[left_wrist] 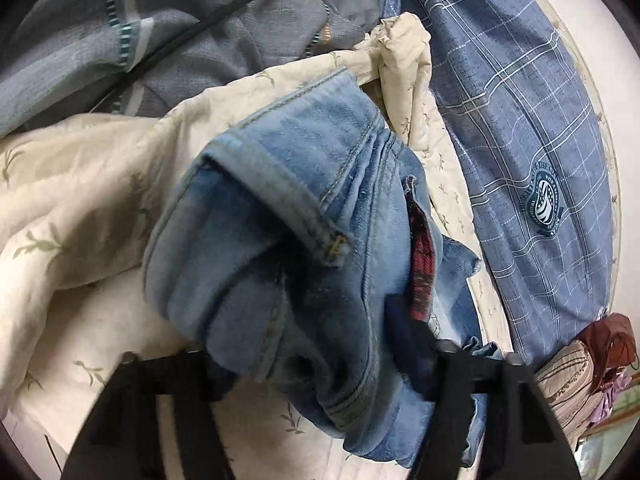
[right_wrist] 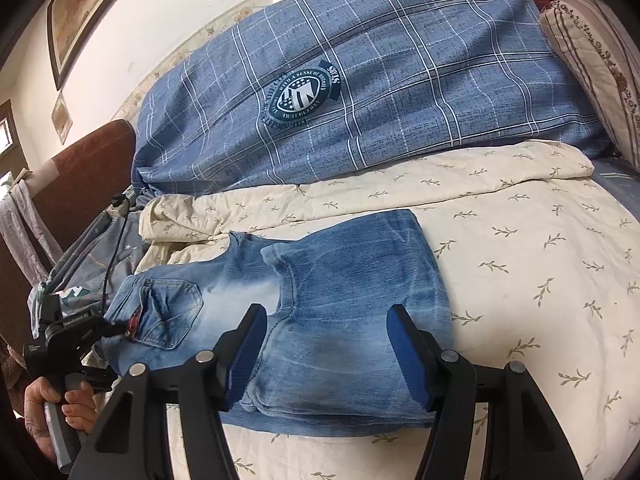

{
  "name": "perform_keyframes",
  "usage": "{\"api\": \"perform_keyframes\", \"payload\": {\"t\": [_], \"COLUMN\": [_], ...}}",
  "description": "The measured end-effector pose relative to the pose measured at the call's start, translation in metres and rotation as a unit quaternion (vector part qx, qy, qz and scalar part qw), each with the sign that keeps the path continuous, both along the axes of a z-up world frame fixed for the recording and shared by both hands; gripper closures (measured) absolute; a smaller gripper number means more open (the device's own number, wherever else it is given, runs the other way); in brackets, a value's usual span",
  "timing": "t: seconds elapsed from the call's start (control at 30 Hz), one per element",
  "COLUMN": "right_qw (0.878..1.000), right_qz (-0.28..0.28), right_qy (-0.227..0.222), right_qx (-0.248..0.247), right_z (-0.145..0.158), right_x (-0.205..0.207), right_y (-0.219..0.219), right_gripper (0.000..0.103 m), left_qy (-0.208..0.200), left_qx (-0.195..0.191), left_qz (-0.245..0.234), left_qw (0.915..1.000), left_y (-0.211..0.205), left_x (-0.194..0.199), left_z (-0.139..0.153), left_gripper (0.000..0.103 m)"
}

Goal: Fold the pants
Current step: 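Grasp the jeans waistband end with the left gripper and fold it over the legs, then lower the folded end onto the jeans and open the left gripper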

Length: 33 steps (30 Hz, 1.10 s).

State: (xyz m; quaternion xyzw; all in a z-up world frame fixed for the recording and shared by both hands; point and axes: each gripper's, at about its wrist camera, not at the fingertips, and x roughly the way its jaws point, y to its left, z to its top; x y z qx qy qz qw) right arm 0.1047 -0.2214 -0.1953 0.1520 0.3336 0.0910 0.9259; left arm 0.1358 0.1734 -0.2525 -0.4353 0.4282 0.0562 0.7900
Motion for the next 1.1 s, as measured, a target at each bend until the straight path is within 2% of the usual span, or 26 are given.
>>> {"api": "perform_keyframes", "payload": {"t": [0.07,0.17,0.4,0.5,0.63,0.77,0.87,1.0,1.1], "right_qw": [1.000,1.000,1.000,0.999,0.998,0.995,0.989,0.980,0.974], "right_qz": [-0.002,-0.004,-0.018,-0.026,-0.045,-0.074,-0.102,-0.145,-0.168], "right_qy": [0.000,-0.001,0.003,0.004,0.013,0.025,0.036,0.044,0.045], "right_qx": [0.000,0.000,0.006,0.018,0.035,0.070,0.099,0.130,0.145], "right_z": [0.000,0.001,0.001,0.001,-0.002,-0.006,-0.010,-0.013,-0.013], "right_x": [0.000,0.000,-0.001,-0.001,-0.001,0.000,-0.002,-0.009,-0.014], "right_y": [-0.001,-0.003,-0.012,-0.021,-0.034,-0.057,-0.079,-0.110,-0.131], "right_gripper": [0.037,0.037,0.037,0.037,0.037,0.037,0.037,0.037,0.037], "left_qy": [-0.010,-0.014,-0.053,-0.067,-0.085,-0.109,-0.129,-0.144,-0.140], "left_qx": [-0.018,-0.019,-0.029,-0.007,0.065,0.135,0.175,0.233,0.248], "left_qz": [0.000,-0.001,-0.022,-0.041,-0.078,-0.118,-0.157,-0.221,-0.260], "left_qw": [0.9998,0.9997,0.9980,0.9969,0.9912,0.9777,0.9634,0.9360,0.9227], "left_y": [-0.001,-0.005,-0.028,-0.043,-0.074,-0.111,-0.148,-0.208,-0.247], "left_x": [-0.002,-0.004,0.000,0.004,0.006,-0.001,0.001,0.004,0.010], "left_z": [0.002,0.010,0.045,0.062,0.087,0.107,0.117,0.122,0.113], "left_gripper": [0.062,0.072,0.080,0.081,0.083,0.083,0.083,0.083,0.084]}}
